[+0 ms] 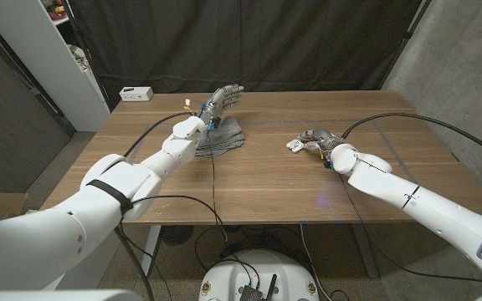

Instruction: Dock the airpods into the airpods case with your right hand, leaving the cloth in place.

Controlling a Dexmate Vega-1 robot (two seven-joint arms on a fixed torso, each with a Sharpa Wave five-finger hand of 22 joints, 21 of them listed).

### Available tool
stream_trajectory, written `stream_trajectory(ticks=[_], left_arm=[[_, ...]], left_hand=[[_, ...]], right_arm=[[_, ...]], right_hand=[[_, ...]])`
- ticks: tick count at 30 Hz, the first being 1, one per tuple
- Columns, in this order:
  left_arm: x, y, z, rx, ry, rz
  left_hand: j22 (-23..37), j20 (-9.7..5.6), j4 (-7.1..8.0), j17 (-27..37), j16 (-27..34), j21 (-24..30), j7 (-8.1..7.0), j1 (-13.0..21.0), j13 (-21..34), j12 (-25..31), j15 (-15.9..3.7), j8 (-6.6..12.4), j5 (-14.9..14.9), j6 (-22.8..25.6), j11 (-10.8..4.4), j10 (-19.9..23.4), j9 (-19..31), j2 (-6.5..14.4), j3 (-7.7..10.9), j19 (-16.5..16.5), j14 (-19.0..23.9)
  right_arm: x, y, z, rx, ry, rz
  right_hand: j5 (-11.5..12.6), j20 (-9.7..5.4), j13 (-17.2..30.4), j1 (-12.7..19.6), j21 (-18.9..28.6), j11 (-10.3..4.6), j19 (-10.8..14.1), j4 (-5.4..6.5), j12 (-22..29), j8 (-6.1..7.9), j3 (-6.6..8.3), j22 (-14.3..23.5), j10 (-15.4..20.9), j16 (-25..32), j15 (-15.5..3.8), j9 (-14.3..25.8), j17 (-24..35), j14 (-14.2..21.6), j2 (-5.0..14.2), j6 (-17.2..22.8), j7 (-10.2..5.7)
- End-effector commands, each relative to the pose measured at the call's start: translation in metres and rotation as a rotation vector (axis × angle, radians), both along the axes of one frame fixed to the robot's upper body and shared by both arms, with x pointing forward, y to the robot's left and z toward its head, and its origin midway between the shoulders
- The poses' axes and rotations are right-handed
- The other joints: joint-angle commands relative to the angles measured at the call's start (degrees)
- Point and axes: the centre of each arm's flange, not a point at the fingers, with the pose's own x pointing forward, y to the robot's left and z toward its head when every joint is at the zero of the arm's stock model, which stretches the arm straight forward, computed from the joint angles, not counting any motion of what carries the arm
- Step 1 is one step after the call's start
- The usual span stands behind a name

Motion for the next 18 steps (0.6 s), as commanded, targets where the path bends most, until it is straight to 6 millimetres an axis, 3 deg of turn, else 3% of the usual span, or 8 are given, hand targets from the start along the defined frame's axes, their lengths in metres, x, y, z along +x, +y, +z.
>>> stream_trajectory(ticks=[1, 18], left_arm=[[-0.003, -0.0019, -0.0036, -0.004, 0.003, 0.01], [-0.0038, -0.0054, -0.0069, -0.002, 0.01, 0.003]], left_hand=[[0.15, 0.15, 0.07, 0.06, 0.08, 0.37, -0.35, -0.58, 0.16, -0.16, 0.05, -0.15, 0.46, 0.22, 0.13, 0.38, 0.12, -0.02, 0.21, -0.13, -0.18], [0.16, 0.16, 0.07, 0.06, 0.07, 0.36, -0.33, -0.61, 0.18, -0.16, 0.02, -0.15, 0.46, 0.19, -0.02, 0.4, 0.12, -0.03, 0.25, -0.15, -0.2]], right_arm=[[0.0066, -0.003, 0.0013, 0.0, -0.01, 0.018], [0.0108, 0.0019, 0.0007, 0.019, -0.076, 0.032]], right_hand=[[-0.62, -0.25, 0.08, -0.74, 0.44, -0.03, 0.85, 0.45, 0.6, 0.84, -0.11, 0.2, 1.09, 0.69, -9.99, 0.39, 0.24, 1.05, 0.04, 2.57, 0.01], [-2.07, -1.3, -0.14, -2.82, 1.27, -0.54, 2.85, 1.63, 2.12, 2.36, -0.96, 0.31, 5.05, 2.63, -10.1, 0.85, 0.62, 3.86, 0.29, 11.58, 0.03]])
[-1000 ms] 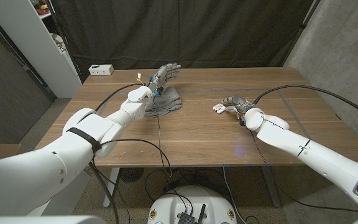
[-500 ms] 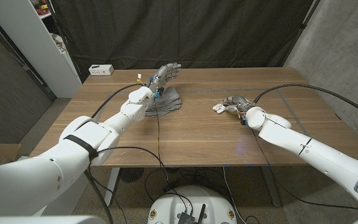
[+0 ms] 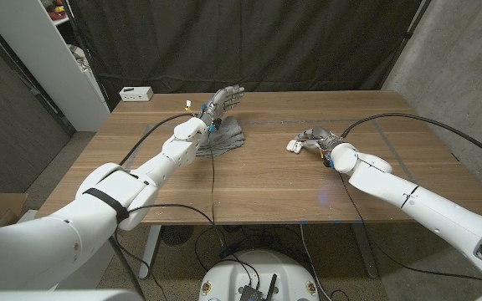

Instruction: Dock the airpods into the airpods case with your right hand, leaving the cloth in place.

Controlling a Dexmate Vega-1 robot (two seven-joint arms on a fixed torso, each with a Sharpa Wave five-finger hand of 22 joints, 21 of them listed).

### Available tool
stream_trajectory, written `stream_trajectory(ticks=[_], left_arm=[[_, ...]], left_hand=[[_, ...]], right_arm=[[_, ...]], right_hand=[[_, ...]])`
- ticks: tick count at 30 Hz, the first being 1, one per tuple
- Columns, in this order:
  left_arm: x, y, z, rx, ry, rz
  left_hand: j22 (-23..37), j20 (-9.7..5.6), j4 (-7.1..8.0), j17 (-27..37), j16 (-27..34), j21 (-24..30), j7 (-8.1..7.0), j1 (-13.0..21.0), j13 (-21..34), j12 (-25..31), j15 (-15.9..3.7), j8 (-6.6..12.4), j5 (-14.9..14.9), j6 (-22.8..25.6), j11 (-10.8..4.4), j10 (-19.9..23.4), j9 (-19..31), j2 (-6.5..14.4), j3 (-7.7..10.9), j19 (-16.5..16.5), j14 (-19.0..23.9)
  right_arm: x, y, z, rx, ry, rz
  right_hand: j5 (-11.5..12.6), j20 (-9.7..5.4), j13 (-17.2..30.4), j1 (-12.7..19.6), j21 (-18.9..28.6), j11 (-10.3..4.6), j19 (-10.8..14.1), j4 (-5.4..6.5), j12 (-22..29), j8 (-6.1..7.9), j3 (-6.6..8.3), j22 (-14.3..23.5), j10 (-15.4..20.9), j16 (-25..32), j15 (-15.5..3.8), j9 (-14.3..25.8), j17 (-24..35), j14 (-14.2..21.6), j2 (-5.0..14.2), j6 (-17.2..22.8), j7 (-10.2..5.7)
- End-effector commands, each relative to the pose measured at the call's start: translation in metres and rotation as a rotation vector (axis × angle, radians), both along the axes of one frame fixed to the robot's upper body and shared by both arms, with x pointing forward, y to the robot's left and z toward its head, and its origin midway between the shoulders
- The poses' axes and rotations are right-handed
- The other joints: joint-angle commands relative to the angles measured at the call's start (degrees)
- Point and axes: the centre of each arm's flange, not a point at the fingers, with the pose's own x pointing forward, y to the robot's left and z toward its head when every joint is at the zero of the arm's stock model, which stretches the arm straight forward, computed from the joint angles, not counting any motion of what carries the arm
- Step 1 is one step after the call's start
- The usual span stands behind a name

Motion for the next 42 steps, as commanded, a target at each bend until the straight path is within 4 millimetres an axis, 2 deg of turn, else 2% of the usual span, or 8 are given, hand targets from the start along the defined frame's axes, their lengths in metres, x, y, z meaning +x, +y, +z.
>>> stream_trajectory(ticks=[1, 14, 21, 24, 26, 27, 29, 42], left_arm=[[0.001, -0.002, -0.004, -0.002, 0.016, 0.002], [-0.001, -0.002, -0.005, -0.005, 0.012, 0.002], [0.0, -0.003, -0.007, -0.011, 0.012, -0.002], [0.001, -0.002, -0.007, -0.014, 0.011, -0.004], [0.001, -0.002, -0.007, -0.015, 0.009, -0.005], [0.002, -0.001, -0.007, -0.016, 0.008, -0.005], [0.003, 0.001, -0.006, -0.013, 0.007, -0.003], [0.01, 0.013, -0.002, 0.002, 0.027, 0.001]], left_hand=[[0.16, 0.15, 0.06, 0.06, 0.06, 0.37, -0.32, -0.59, 0.18, -0.17, -0.01, -0.1, 0.47, 0.3, -0.01, 0.38, 0.12, 0.0, 0.26, -0.15, -0.22], [0.16, 0.17, 0.03, 0.05, 0.08, 0.36, -0.31, -0.53, 0.19, -0.18, 0.07, -0.09, 0.48, 0.33, 0.06, 0.36, 0.12, 0.05, 0.34, -0.19, -0.17], [0.16, 0.25, 0.01, 0.05, 0.07, 0.36, -0.38, -0.51, 0.19, -0.2, 0.03, -0.15, 0.49, 0.16, 0.07, 0.34, 0.12, 0.07, 0.38, -0.19, -0.18], [0.16, 0.29, 0.01, 0.05, 0.07, 0.38, -0.4, -0.5, 0.19, -0.18, 0.03, -0.18, 0.49, 0.08, 0.03, 0.39, 0.12, 0.08, 0.4, -0.14, -0.19], [0.16, 0.29, 0.0, 0.04, 0.07, 0.4, -0.54, -0.49, 0.2, -0.19, -0.09, -0.17, 0.49, 0.08, -0.03, 0.37, 0.12, 0.08, 0.41, -0.1, -0.19], [0.16, 0.34, 0.0, 0.04, 0.07, 0.4, -0.53, -0.48, 0.2, -0.19, -0.07, -0.18, 0.49, 0.08, -0.02, 0.37, 0.12, 0.08, 0.41, -0.09, -0.18], [0.16, 0.35, 0.0, 0.04, 0.07, 0.4, -0.59, -0.48, 0.2, -0.19, -0.06, -0.16, 0.49, 0.12, 0.05, 0.36, 0.12, 0.08, 0.42, -0.09, -0.18], [0.16, 0.35, 0.0, 0.05, 0.06, 0.39, -0.66, -0.49, 0.21, -0.2, -0.15, -0.16, 0.48, 0.08, 0.01, 0.35, 0.13, 0.06, 0.44, -0.11, -0.22]], right_arm=[[0.007, 0.001, -0.005, 0.026, -0.037, 0.0], [-0.002, 0.003, -0.008, 0.074, -0.066, -0.003], [-0.022, 0.008, -0.001, 0.122, -0.072, -0.044], [-0.032, 0.016, -0.001, 0.142, -0.111, -0.106], [-0.039, 0.022, -0.002, 0.14, -0.149, -0.157], [-0.041, 0.025, -0.002, 0.14, -0.155, -0.173], [-0.043, 0.03, -0.002, 0.123, -0.145, -0.203], [-0.037, 0.041, 0.005, 0.053, -0.005, -0.335]], right_hand=[[-0.46, -0.25, 0.03, -0.88, 0.45, -0.16, 0.81, 0.61, 0.49, 0.66, 0.12, 0.07, 1.1, 0.58, -10.12, 0.19, 0.08, 1.07, -0.07, 2.31, -0.01], [-0.95, -0.24, 0.07, -1.08, 0.83, 0.15, 1.96, -0.22, 0.96, 0.18, -0.27, 0.09, 2.68, 1.06, -10.54, 0.49, -0.52, 3.1, -0.91, 3.5, 0.29], [-0.6, 0.97, 0.01, -1.34, 0.74, 3.56, 1.87, -0.91, -0.22, -2.72, -0.38, 0.09, 0.3, 0.1, -9.56, 0.32, -1.09, 1.82, -1.46, -2.75, 0.27], [-0.81, 3.44, -0.15, -5.55, 0.91, 6.92, 2.86, -0.28, -0.27, -2.97, -3.13, 0.01, 0.59, -0.39, -6.73, 0.47, -2.23, 2.74, -4.7, -6.15, 0.08], [-1.02, 4.82, -0.3, -9.4, 1.03, 8.35, 4.04, 0.41, 0.38, -0.59, -5.17, -0.05, 2.69, -0.51, -6.19, 0.98, -3.42, 4.72, -6.44, -1.28, 4.87], [-1.23, 5.33, -0.46, -10.91, 1.06, 9.01, 4.83, 0.13, 0.6, 0.32, -6.23, -0.07, 3.74, -0.61, -5.92, 1.66, -4.27, 6.0, -7.77, 0.8, 3.46], [-1.41, 5.61, -0.72, -14.52, 0.89, 9.56, 5.5, 0.88, 0.78, 3.48, -7.95, -0.05, 5.29, -0.68, -5.66, 3.28, -5.05, 7.24, -8.66, 7.21, 8.97], [-0.58, 5.02, -1.07, -23.27, 0.7, 11.99, 6.61, 3.22, 0.66, 6.95, -12.24, 0.14, 7.12, -1.11, -4.16, 6.69, -5.39, 8.13, -12.33, 10.76, 11.74]])
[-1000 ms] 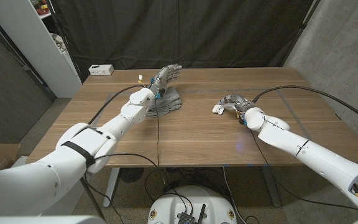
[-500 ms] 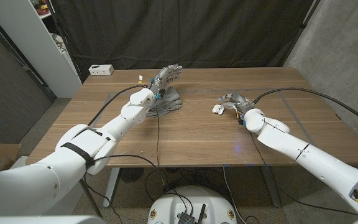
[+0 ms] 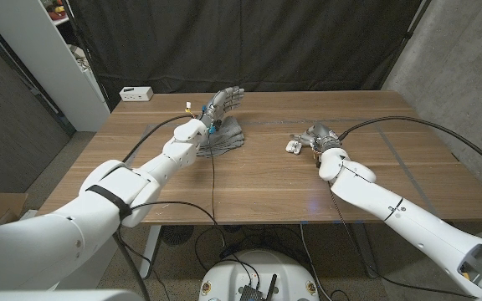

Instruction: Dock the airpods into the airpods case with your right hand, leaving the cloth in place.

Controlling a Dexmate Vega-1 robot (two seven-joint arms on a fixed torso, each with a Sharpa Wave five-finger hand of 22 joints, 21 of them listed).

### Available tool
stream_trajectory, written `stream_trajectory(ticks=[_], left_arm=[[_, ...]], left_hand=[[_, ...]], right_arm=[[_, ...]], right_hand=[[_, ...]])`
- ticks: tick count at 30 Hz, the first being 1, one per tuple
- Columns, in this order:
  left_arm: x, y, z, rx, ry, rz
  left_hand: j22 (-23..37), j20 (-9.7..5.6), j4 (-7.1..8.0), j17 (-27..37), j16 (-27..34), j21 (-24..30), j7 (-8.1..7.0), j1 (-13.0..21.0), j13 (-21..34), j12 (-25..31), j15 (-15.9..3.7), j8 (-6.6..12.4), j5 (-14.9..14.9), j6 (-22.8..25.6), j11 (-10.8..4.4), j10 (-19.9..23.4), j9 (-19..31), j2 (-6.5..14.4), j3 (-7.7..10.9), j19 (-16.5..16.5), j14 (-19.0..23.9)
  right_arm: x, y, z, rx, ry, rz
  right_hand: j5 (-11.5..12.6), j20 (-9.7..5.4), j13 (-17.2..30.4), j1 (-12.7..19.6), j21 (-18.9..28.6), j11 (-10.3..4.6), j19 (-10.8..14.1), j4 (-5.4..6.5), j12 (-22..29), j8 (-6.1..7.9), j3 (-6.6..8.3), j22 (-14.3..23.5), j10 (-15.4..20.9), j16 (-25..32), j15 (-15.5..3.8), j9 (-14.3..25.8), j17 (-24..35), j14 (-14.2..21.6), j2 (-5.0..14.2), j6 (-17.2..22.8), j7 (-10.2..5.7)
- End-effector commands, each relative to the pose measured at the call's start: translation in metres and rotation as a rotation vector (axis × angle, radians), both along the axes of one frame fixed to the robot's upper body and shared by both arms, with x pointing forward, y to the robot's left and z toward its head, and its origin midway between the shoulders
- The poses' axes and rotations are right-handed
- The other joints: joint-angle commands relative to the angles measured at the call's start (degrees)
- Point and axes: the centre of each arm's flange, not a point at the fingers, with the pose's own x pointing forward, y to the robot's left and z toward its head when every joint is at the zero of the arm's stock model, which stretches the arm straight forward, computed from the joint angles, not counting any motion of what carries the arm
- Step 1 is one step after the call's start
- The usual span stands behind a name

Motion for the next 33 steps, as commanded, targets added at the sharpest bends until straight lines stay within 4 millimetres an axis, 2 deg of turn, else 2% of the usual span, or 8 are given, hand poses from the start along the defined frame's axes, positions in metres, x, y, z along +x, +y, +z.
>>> stream_trajectory(ticks=[1, 6, 13, 17, 18, 23, 33], left_arm=[[0.005, 0.01, 0.004, 0.009, 0.015, 0.003], [0.005, 0.014, 0.005, 0.012, 0.022, 0.006], [0.007, 0.019, 0.006, 0.017, 0.038, 0.011], [0.009, 0.02, 0.007, 0.018, 0.052, 0.012], [0.009, 0.021, 0.007, 0.018, 0.054, 0.013], [0.009, 0.024, 0.007, 0.018, 0.058, 0.015], [0.009, 0.028, 0.006, 0.018, 0.056, 0.016]], left_hand=[[0.16, 0.23, -0.01, 0.05, 0.06, 0.39, -0.13, -0.28, 0.22, -0.2, -0.11, -0.16, 0.47, 0.04, 0.04, 0.33, 0.13, 0.26, 0.44, -0.02, -0.21], [0.16, 0.22, -0.01, 0.05, 0.07, 0.4, -0.26, -0.29, 0.22, -0.17, -0.16, -0.23, 0.47, -0.16, -0.1, 0.41, 0.13, 0.23, 0.43, 0.0, -0.19], [0.16, 0.24, -0.01, 0.05, 0.06, 0.37, -0.29, -0.31, 0.22, -0.21, -0.1, -0.22, 0.46, -0.17, -0.02, 0.33, 0.13, 0.19, 0.42, -0.06, -0.22], [0.16, 0.29, 0.01, 0.05, 0.06, 0.36, -0.32, -0.35, 0.23, -0.22, 0.01, -0.23, 0.45, -0.22, 0.02, 0.31, 0.13, 0.16, 0.4, -0.09, -0.23], [0.16, 0.29, 0.01, 0.06, 0.05, 0.36, -0.34, -0.36, 0.23, -0.21, 0.0, -0.24, 0.45, -0.23, 0.06, 0.34, 0.13, 0.15, 0.39, -0.09, -0.25], [0.16, 0.24, 0.02, 0.06, 0.06, 0.35, -0.32, -0.41, 0.23, -0.17, -0.05, -0.17, 0.43, -0.1, -0.03, 0.42, 0.13, 0.09, 0.36, -0.13, -0.25], [0.16, 0.31, 0.06, 0.07, 0.09, 0.34, -0.38, -0.49, 0.24, -0.19, -0.09, -0.2, 0.42, -0.19, 0.07, 0.39, 0.13, 0.06, 0.34, -0.16, -0.19]], right_arm=[[-0.003, 0.012, 0.008, -0.033, 0.102, -0.129], [0.0, 0.016, 0.008, -0.05, 0.139, -0.15], [0.007, 0.018, 0.008, -0.061, 0.202, -0.165], [0.013, 0.019, 0.009, -0.047, 0.228, -0.168], [0.014, 0.019, 0.009, -0.041, 0.232, -0.163], [0.017, 0.021, 0.01, -0.043, 0.234, -0.165], [0.023, 0.019, 0.012, -0.039, 0.259, -0.147]], right_hand=[[0.45, -0.26, -0.02, -1.55, 0.18, 0.76, 0.33, 0.47, -0.02, 0.56, -0.64, 0.22, 0.2, -0.23, -3.69, 0.63, 0.08, 0.39, -0.3, 0.12, 1.22], [0.64, -0.41, -0.14, -2.55, 0.17, 1.16, 0.43, 0.61, -0.18, 1.63, -1.1, 0.33, 0.2, -0.49, -3.45, 1.17, -0.08, 0.51, -0.77, 2.24, 2.81], [0.82, -0.88, -0.25, -3.07, 0.37, 2.2, 0.95, 0.65, -0.31, 2.13, -1.22, 0.45, 0.24, -0.65, -2.83, 1.66, -0.22, 0.81, -0.78, 3.0, 3.75], [0.84, -0.87, -0.29, -3.57, 0.36, 1.84, 0.91, 0.79, -0.32, 2.18, -1.4, 0.5, 0.35, -0.69, -2.65, 1.83, -0.23, 0.92, -0.86, 3.04, 4.5], [0.86, -0.86, -0.32, -3.83, 0.36, 2.45, 0.91, 0.88, -0.27, 2.19, -1.47, 0.52, 0.52, -0.7, -2.63, 1.91, -0.23, 1.01, -0.84, 3.04, 4.63], [0.93, -0.71, -0.37, -4.24, 0.32, 2.56, 0.79, 0.93, -0.1, 2.68, -1.58, 0.58, 1.12, -0.74, -2.47, 2.16, -0.33, 1.41, -0.84, 4.22, 5.36], [0.99, -0.1, -0.5, -5.14, 0.12, 2.88, 0.26, 1.19, -0.24, 2.1, -1.73, 0.64, 1.1, -0.98, -1.92, 1.85, -0.41, 1.57, -0.58, 3.86, 6.24]])
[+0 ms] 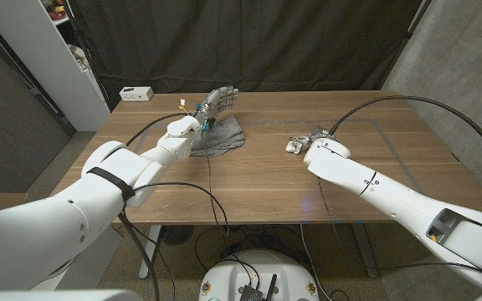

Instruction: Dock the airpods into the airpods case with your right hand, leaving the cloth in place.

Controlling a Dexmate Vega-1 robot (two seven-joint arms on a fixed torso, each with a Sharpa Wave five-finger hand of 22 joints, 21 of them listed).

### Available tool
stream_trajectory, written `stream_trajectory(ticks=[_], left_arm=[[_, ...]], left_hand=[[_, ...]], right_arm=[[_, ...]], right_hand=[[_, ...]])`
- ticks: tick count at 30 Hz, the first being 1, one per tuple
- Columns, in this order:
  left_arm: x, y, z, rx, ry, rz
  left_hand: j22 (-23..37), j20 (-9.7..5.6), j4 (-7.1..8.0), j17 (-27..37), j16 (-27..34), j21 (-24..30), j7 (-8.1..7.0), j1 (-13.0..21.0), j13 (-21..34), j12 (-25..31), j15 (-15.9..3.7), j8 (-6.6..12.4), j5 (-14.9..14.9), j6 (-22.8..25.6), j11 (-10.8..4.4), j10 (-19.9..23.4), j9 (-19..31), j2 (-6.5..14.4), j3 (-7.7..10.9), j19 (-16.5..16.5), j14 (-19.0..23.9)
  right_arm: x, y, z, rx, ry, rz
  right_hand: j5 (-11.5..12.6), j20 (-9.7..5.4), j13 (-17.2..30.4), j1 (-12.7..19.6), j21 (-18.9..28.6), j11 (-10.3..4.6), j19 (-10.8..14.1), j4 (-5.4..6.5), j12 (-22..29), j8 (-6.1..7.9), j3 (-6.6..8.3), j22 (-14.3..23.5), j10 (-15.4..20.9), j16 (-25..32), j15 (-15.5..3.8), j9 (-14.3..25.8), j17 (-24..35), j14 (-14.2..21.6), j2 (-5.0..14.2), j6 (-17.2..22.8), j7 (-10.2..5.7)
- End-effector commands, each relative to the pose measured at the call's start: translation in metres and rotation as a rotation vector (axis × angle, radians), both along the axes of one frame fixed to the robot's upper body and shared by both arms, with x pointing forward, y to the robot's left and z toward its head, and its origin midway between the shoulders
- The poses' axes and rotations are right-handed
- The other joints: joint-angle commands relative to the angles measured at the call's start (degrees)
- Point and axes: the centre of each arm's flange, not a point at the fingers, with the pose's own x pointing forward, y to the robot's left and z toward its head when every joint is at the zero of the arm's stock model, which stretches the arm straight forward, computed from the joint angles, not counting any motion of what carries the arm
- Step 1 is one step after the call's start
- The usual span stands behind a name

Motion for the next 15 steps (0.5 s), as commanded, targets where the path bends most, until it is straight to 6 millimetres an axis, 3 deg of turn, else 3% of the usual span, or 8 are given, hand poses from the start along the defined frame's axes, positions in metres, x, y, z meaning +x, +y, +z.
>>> stream_trajectory(ticks=[1, 15], left_arm=[[0.0006, 0.0065, -0.0012, 0.003, 0.008, 0.004], [0.0019, 0.0089, -0.0011, 0.005, 0.019, 0.012]], left_hand=[[0.16, 0.34, 0.06, 0.07, 0.1, 0.34, -0.07, -0.5, 0.24, -0.19, -0.07, -0.16, 0.42, 0.2, 0.07, 0.38, 0.13, 0.06, 0.34, -0.16, -0.18], [0.16, 0.33, 0.1, 0.07, 0.08, 0.34, -0.09, -0.57, 0.25, -0.19, -0.01, -0.16, 0.41, 0.18, -0.01, 0.39, 0.13, 0.06, 0.35, -0.2, -0.22]], right_arm=[[0.0082, -0.0001, 0.0016, -0.002, 0.03, 0.005], [0.0145, -0.0004, -0.0042, -0.008, 0.062, 0.006]], right_hand=[[0.54, 0.35, 0.01, -0.85, 0.11, 0.66, -0.15, 0.09, -0.02, -0.23, -0.21, 0.12, 0.14, -0.23, -1.92, -0.16, 0.09, 0.76, -0.08, 0.25, 0.72], [0.73, 0.56, 0.0, 0.17, 0.14, 0.77, -0.09, -0.81, 0.04, -0.55, 0.25, 0.16, 0.45, -0.57, -1.76, 0.05, -0.25, 1.1, 0.16, -0.04, 1.02]])
